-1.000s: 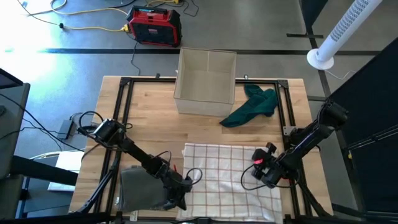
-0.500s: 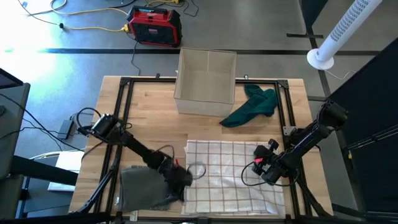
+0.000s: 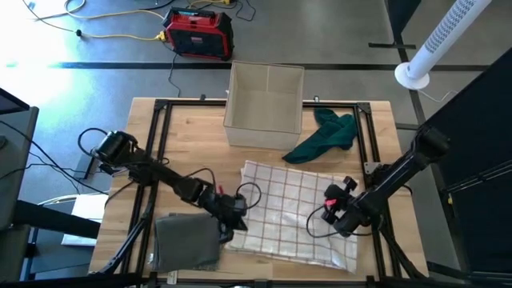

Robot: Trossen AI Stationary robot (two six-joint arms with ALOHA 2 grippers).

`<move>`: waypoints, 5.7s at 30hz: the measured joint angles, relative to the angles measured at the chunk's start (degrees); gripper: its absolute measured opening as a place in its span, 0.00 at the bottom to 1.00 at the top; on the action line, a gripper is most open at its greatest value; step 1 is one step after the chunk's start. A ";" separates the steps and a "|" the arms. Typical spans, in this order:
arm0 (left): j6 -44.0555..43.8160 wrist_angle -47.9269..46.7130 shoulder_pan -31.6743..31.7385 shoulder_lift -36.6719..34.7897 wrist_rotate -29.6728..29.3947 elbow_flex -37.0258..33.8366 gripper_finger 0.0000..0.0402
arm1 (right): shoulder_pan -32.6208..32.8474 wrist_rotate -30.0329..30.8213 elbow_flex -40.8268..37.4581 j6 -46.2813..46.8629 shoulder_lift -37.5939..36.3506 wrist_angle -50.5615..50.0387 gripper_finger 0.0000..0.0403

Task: Fold towel
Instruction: Fold the white checkered towel

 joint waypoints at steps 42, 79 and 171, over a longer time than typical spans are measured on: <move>24.77 7.26 5.04 16.05 -4.18 0.34 0.00 | 7.74 -4.85 -5.60 17.68 2.03 -4.35 0.00; 15.00 -11.53 0.33 10.50 2.90 0.40 0.00 | 4.04 -4.50 -5.52 16.96 7.12 -4.77 0.00; 18.21 -0.42 -1.27 33.72 4.30 28.35 0.00 | 19.17 -28.42 11.40 24.43 15.38 3.60 0.00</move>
